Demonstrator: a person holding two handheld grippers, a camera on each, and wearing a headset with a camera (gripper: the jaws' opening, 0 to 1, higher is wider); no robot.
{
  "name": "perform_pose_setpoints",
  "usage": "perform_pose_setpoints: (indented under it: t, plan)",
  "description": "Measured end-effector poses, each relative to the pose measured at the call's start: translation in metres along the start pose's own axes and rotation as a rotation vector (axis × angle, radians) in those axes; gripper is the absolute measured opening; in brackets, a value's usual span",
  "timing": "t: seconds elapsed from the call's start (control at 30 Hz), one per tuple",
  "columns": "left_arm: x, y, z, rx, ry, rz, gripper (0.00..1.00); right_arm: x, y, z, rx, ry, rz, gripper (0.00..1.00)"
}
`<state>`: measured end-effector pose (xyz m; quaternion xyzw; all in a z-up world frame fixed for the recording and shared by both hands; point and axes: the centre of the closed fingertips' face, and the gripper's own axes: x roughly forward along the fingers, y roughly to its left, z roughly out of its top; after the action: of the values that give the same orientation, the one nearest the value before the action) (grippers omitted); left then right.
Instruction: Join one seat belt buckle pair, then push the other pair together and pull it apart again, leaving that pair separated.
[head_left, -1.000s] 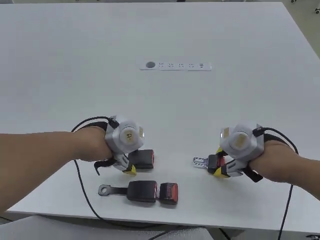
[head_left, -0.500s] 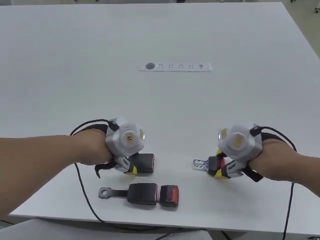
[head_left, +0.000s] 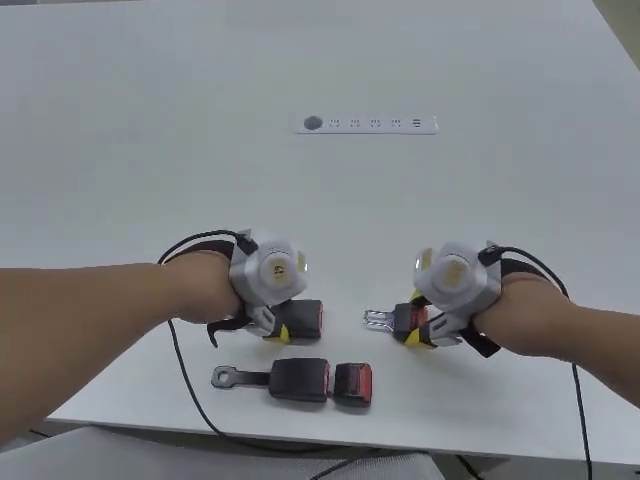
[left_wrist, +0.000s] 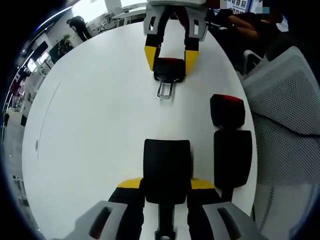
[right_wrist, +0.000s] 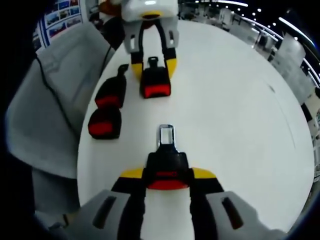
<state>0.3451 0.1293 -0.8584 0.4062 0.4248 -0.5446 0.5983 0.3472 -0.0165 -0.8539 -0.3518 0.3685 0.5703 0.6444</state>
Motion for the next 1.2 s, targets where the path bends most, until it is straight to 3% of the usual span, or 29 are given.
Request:
perform_pose_setpoints:
  t: [0.57, 0.93, 1.2]
  plan:
    - [0.001, -0.001, 0.000, -0.018, 0.001, -0.004, 0.33, 0.026, 0.003, 0.045, -0.059, -0.015, 0.018, 0.33]
    - [0.001, -0.003, 0.000, -0.017, -0.002, -0.010, 0.33, 0.027, 0.005, 0.049, -0.102, 0.001, 0.024, 0.33]
    - [0.001, -0.003, 0.000, -0.015, -0.002, -0.010, 0.33, 0.033, 0.012, 0.061, -0.090, -0.033, 0.036, 0.33]
